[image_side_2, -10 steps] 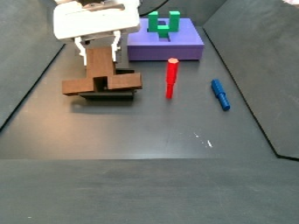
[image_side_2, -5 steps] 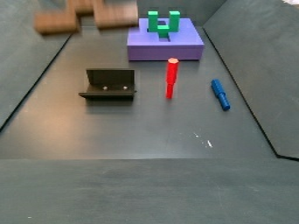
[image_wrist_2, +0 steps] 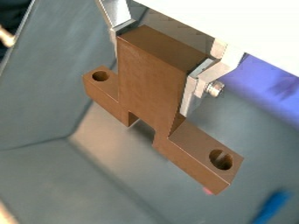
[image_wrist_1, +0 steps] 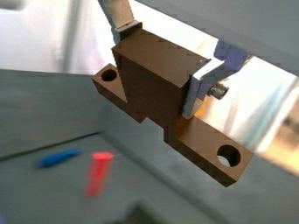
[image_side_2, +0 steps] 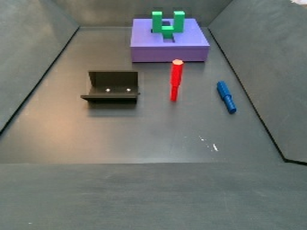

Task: Pick up the brown object. Move up. Place the brown object on the fixture. Regrasp the brown object. Move to above the board. Insert the brown object.
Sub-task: Move to above the board.

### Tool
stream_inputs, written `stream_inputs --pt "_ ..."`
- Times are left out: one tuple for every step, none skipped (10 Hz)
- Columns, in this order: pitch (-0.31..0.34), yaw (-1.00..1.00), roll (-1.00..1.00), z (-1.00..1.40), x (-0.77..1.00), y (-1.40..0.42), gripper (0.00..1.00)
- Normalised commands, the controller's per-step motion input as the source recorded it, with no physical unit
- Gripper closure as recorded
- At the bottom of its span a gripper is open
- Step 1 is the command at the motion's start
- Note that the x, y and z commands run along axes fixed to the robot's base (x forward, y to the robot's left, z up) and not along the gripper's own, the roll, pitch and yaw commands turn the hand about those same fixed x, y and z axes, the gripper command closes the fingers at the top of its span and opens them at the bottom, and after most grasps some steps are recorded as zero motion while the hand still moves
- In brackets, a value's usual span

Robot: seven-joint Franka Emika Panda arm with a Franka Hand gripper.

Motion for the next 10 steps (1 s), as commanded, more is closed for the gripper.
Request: stream_inputs --pt "-0.083 0.14 -1.00 0.18 -1.20 -1.40 1.00" --pt "-0.100 0.13 -1.00 0.19 -1.20 -1.40 1.00" --pt "-0.131 0.13 -1.00 0.18 -1.23 -1.40 1.00" --pt "-0.156 0.12 -1.00 0.08 -0.68 -0.73 1.00" --pt "-0.165 0.11 -1.00 0.02 -0.29 -0.25 1.00" --pt "-0.149 0.07 -1.00 0.01 -0.16 -0.13 1.00" --pt "-0.136 0.06 -0.88 0.02 -0.13 -0.10 1.00" --pt "-0.106 0.03 -0.55 0.00 -0.09 -0.05 1.00" --pt "-0.073 0.01 -0.31 0.00 -0.06 -0.01 1.00" --pt "-0.051 0.00 -0.20 0.00 -0.04 0.00 1.00"
